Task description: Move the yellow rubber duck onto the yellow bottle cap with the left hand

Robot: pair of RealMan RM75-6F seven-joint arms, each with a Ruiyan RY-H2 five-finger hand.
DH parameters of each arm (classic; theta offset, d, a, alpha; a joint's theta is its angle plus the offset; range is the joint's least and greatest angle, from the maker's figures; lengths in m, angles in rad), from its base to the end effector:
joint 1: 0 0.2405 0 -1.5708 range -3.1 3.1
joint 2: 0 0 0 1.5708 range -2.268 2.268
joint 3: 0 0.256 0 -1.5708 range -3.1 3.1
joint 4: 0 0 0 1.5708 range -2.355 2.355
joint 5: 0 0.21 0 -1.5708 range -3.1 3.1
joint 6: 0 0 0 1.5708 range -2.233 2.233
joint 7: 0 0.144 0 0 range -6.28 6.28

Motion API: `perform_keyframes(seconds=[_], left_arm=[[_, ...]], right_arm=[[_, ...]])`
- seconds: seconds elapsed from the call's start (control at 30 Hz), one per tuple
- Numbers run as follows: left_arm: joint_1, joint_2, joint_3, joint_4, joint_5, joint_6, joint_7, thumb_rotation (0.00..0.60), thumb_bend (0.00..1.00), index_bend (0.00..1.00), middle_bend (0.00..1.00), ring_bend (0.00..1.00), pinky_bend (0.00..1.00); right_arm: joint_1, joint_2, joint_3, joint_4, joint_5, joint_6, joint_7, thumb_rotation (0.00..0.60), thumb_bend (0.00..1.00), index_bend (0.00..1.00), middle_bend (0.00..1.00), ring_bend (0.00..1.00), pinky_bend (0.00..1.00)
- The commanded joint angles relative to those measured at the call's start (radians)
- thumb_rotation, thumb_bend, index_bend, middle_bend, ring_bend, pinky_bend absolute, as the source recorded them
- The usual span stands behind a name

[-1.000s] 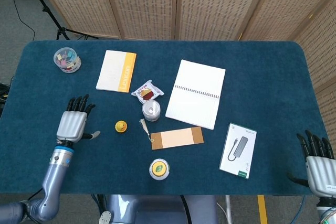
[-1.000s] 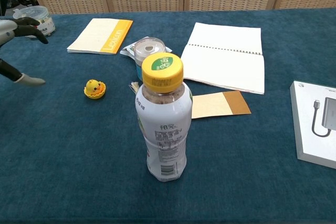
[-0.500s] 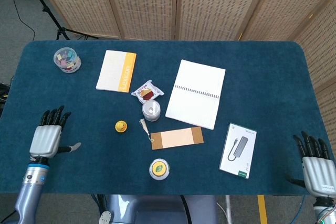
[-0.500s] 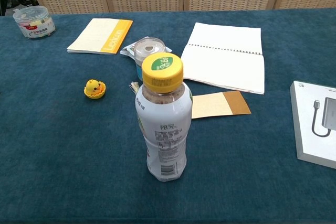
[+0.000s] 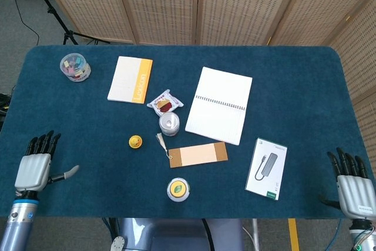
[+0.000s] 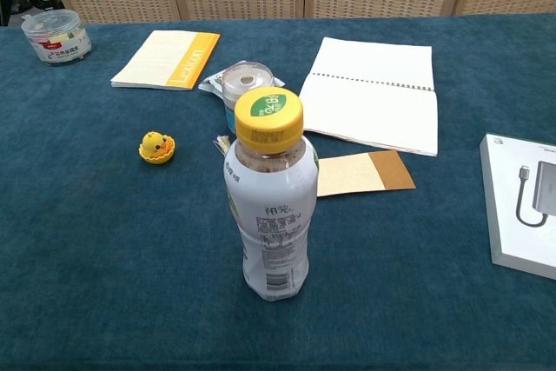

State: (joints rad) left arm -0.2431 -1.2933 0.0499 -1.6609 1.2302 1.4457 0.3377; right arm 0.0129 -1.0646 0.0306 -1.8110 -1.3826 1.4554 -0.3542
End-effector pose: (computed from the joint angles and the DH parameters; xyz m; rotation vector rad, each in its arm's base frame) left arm -0.2978 0.2005 0.0894 -1.4374 -0.9501 -0.6811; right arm -0.3052 -0.1513 0.1569 1.3790 -0.8877 0.5991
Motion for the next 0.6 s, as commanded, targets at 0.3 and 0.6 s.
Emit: perform_keyframes(seconds=[0.3, 0.6], left_arm=[[0.03, 0.008, 0.012, 0.019, 0.045, -0.016, 0.019, 0.043, 0.0, 0.0, 0.0, 0.0, 0.0], [0.042, 0.006, 0.023, 0.032, 0.113, 0.011, 0.158, 0.306, 0.0, 0.0, 0.0, 0.0, 0.0]], right_arm=[[0.003, -0.003, -0.003, 0.003, 0.001, -0.006, -0.001, 0.6, 0.0, 0.0, 0.0, 0.0, 0.0], [-0.002, 0.0, -0.006, 0.001, -0.013, 0.009, 0.008, 0.6, 0.0, 0.0, 0.0, 0.0, 0.0]])
